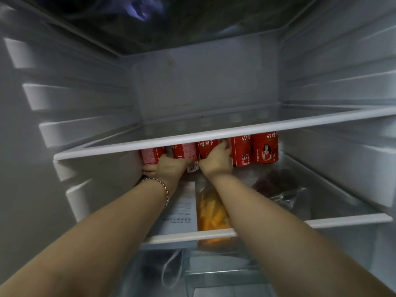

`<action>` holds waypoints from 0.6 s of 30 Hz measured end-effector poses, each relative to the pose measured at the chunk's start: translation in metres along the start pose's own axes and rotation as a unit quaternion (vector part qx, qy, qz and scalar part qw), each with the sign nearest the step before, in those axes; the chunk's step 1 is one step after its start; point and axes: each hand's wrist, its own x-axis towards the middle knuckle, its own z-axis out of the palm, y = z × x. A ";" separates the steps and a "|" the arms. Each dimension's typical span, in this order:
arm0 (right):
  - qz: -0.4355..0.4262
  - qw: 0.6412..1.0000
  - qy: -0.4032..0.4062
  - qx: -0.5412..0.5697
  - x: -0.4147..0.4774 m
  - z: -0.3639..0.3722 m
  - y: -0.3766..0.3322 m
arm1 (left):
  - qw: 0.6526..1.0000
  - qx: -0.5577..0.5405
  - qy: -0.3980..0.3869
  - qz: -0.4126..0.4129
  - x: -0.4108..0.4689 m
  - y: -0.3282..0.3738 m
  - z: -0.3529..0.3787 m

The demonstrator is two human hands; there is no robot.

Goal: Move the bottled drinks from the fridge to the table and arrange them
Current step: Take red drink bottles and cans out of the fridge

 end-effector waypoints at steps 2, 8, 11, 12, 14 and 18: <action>0.004 0.999 0.026 -0.021 0.004 -0.002 0.002 | 1.000 0.002 -0.015 0.027 0.006 -0.005 0.007; -0.018 1.000 -0.012 0.001 0.016 -0.008 0.010 | 0.996 0.041 -0.075 -0.017 0.014 0.009 0.016; -0.013 1.000 -0.019 0.014 0.020 -0.014 0.012 | 0.990 0.127 -0.051 0.016 0.004 0.010 0.014; -0.010 1.000 -0.017 0.008 0.020 -0.015 0.012 | 0.988 0.147 -0.042 0.013 0.001 0.009 0.012; -0.005 1.000 -0.010 -0.011 0.018 -0.014 0.012 | 0.983 0.183 -0.003 0.002 -0.001 0.007 0.009; -0.025 0.998 -0.003 -0.050 0.010 -0.013 0.011 | 0.979 0.201 0.018 -0.012 0.000 0.004 0.001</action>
